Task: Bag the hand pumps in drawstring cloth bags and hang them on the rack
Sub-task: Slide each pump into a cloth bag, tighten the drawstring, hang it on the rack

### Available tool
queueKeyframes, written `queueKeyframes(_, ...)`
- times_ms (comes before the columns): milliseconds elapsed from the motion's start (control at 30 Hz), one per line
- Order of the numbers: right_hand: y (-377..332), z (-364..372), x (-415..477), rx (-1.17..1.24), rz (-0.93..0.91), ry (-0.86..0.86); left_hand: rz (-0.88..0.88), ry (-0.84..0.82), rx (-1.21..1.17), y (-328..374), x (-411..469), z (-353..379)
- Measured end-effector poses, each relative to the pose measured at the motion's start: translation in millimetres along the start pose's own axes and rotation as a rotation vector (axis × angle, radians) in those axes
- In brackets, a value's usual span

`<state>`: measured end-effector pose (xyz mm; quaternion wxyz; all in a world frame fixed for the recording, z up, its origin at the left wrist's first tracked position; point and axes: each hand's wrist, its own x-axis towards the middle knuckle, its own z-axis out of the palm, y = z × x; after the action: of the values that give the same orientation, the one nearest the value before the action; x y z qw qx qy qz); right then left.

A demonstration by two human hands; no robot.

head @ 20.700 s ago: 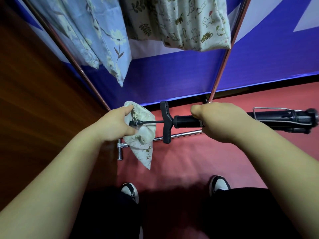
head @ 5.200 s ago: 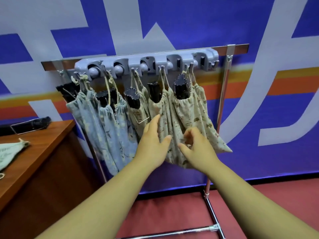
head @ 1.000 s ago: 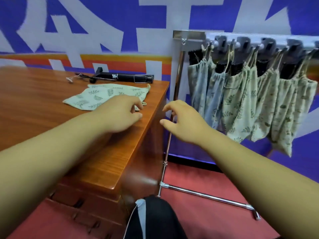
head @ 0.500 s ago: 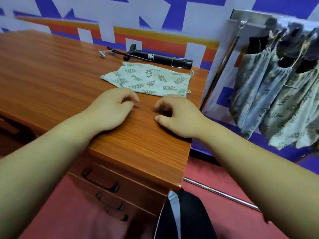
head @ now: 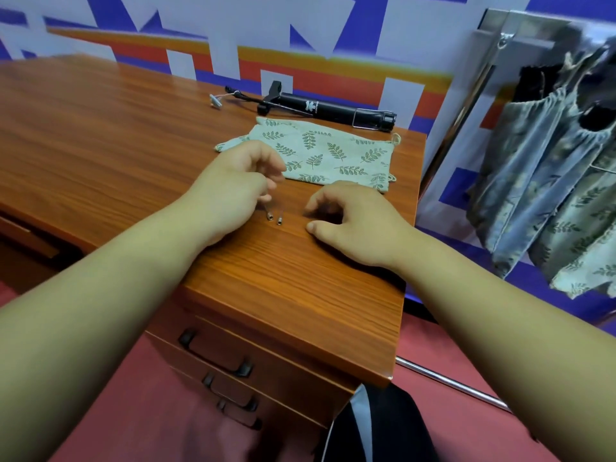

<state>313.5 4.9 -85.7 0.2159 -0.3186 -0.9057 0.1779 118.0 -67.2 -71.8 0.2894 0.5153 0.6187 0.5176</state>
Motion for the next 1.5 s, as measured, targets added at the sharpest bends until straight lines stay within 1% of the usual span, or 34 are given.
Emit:
queueKeyframes(67, -2.3, 0.9, 1.8, 0.021, -0.003, 0.0, 0.061, -0.017, 0.228, -2.2, -0.8, -9.4)
queueKeyframes(167, -8.2, 4.2, 8.8, 0.035, -0.037, -0.005, 0.087, -0.08, 0.569, -7.0, -1.1, -18.2)
queueKeyframes(267, -10.2, 7.9, 15.3, -0.035, -0.102, -0.047, 0.127, -0.122, 0.672, -11.6, -3.0, -17.3)
queueKeyframes(400, -7.5, 7.5, 17.2, -0.084, -0.133, -0.063, 0.152, -0.11, 0.682, -13.0, -2.5, -14.1)
queueKeyframes(533, -4.0, -1.9, 17.0, -0.067, -0.06, -0.056, 0.127, -0.107, 0.672, -13.1, 0.8, -13.2)
queueKeyframes(633, -2.6, -6.3, 16.0, -0.102, -0.055, -0.087, 0.114, -0.103, 0.684, -11.9, 1.3, -10.7)
queueKeyframes(767, 1.2, -5.4, 14.2, -0.13, -0.051, -0.085, 0.159, -0.088, 0.643, -9.7, -2.9, -5.8)
queueKeyframes(833, 2.9, -4.7, 13.4, -0.139, -0.047, -0.082, 0.207, -0.117, 0.615, -6.8, -5.6, -3.1)
queueKeyframes(900, 3.9, -4.8, 12.1, -0.139, -0.05, -0.075, 0.234, -0.163, 0.652, -4.7, -6.9, 0.9)
queueKeyframes(1033, 5.8, -4.9, 9.2, -0.134, -0.029, -0.069, 0.22, -0.194, 0.673, -3.9, -4.1, 8.0)
queueKeyframes(1267, 9.2, -4.4, 5.3, -0.111, -0.008, -0.005, 0.219, -0.179, 0.723, -6.0, 1.0, 17.8)
queueKeyframes(1500, 12.4, -4.8, 4.9, -0.099, 0.014, 0.062, 0.215, -0.148, 0.659, -0.1, 4.9, 23.2)
